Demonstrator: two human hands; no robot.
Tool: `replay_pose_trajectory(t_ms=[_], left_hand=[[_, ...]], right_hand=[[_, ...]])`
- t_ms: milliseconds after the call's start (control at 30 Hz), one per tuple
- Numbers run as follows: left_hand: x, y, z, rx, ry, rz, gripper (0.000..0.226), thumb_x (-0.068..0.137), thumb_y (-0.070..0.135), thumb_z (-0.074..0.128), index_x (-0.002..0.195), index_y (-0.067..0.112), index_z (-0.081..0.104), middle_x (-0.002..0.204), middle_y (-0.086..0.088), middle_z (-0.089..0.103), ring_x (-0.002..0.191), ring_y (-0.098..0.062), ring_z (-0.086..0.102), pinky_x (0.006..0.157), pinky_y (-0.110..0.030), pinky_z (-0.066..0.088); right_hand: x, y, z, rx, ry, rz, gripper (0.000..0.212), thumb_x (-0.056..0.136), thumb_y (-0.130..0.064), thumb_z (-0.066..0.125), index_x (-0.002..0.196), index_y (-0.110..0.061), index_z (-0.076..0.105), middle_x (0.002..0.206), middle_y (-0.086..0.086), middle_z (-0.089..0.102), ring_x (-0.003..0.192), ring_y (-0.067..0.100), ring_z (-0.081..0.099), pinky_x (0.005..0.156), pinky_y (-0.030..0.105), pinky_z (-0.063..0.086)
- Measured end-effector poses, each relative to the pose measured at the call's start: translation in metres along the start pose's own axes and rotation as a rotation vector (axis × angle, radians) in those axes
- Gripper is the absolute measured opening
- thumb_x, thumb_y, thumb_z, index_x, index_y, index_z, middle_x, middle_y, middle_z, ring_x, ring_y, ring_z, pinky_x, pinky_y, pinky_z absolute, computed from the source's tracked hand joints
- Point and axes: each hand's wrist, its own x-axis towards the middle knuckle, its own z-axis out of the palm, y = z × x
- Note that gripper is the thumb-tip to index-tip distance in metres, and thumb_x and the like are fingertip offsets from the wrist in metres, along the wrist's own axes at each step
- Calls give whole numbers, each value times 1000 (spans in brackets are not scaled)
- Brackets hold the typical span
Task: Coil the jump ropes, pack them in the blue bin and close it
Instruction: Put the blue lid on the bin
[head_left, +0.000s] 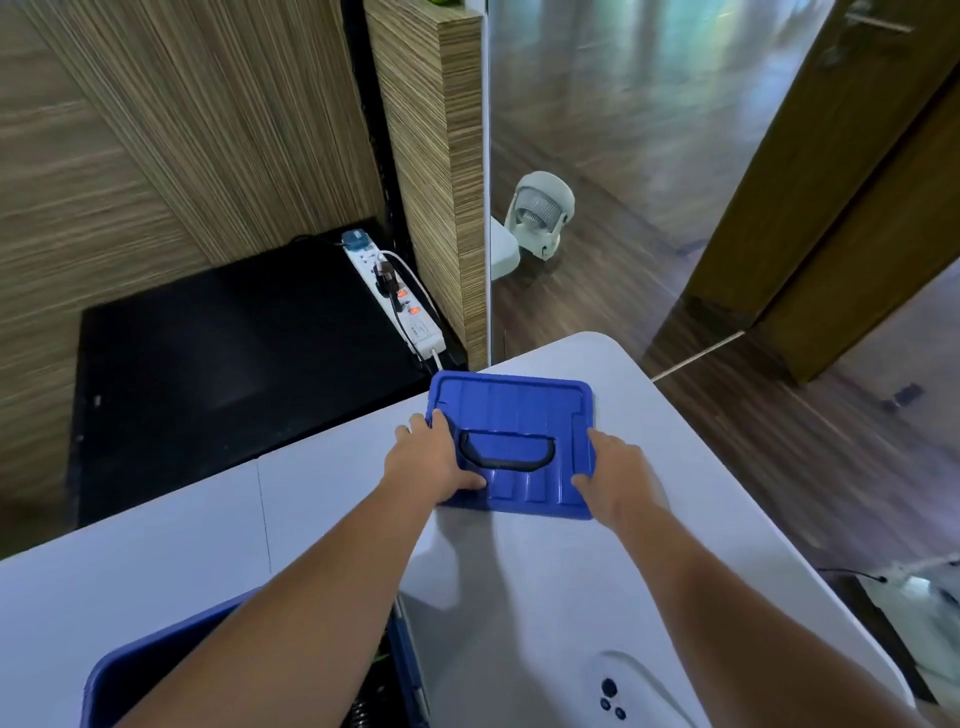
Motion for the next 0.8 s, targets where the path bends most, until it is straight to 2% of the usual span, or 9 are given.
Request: replay_pose_trajectory(t_ms=[67,100,267,367,433,500,600,700,800], left_hand=[[-7,6,1,-7,-8,-38,118,70,64,81,156,16,16,140,-10,37,125,-34,45,82,-41,46],[-9,9,1,-11,-14,-51,117,71,61,82,156,14,17,139,-11,37,122,-35,49,78,-40,46],[-20,16,-6,-57,-3,-94,97,80,49,80,151,8,28,131,-14,41,106,-34,60,72,-36,50],[-30,11,-15,-102,45,-87,87,82,48,78,146,8,34,128,-13,44,105,-34,61,73,-36,50],[-41,6,-27,-137,92,-71,81,83,47,76,143,8,37,126,-12,46,106,-33,60,73,-36,48],[-58,-1,-41,-177,154,-55,78,84,46,75,141,8,39,127,-12,48,108,-34,60,76,-36,47],[-94,-17,-63,-230,259,-35,73,85,48,74,138,10,40,124,-12,51,107,-32,60,75,-34,43],[-137,-42,-77,-295,347,-30,66,85,49,73,131,13,43,118,-8,55,97,-27,56,74,-32,40],[-182,-76,-80,-334,422,-36,59,84,51,73,124,18,45,110,-5,59,91,-24,55,74,-34,43]], right_hand=[[4,-4,-5,12,8,13,56,90,-21,57,145,-23,46,121,1,65,105,25,62,87,42,57],[5,-7,-8,10,2,25,53,91,-16,55,143,-21,47,119,2,65,104,26,62,86,42,57],[4,-17,-19,112,-32,50,60,99,-16,53,156,-18,34,140,7,58,123,30,56,97,39,52],[0,-20,-33,187,-2,34,54,98,-16,55,150,-15,43,129,11,64,112,31,61,92,39,53],[-7,-25,-48,233,44,-9,41,93,-17,57,134,-16,56,111,10,69,97,31,63,84,41,55],[-17,-33,-66,261,107,-54,33,88,-19,60,121,-16,61,100,9,69,88,31,62,79,41,54],[-39,-49,-90,300,179,-135,34,84,-19,61,118,-20,64,98,8,70,86,31,62,76,39,53],[-71,-71,-106,296,225,-234,34,84,-17,62,117,-17,66,98,8,72,88,30,62,77,39,52],[-109,-94,-109,307,234,-304,31,84,-15,64,115,-11,68,99,10,73,91,33,64,79,38,50]])
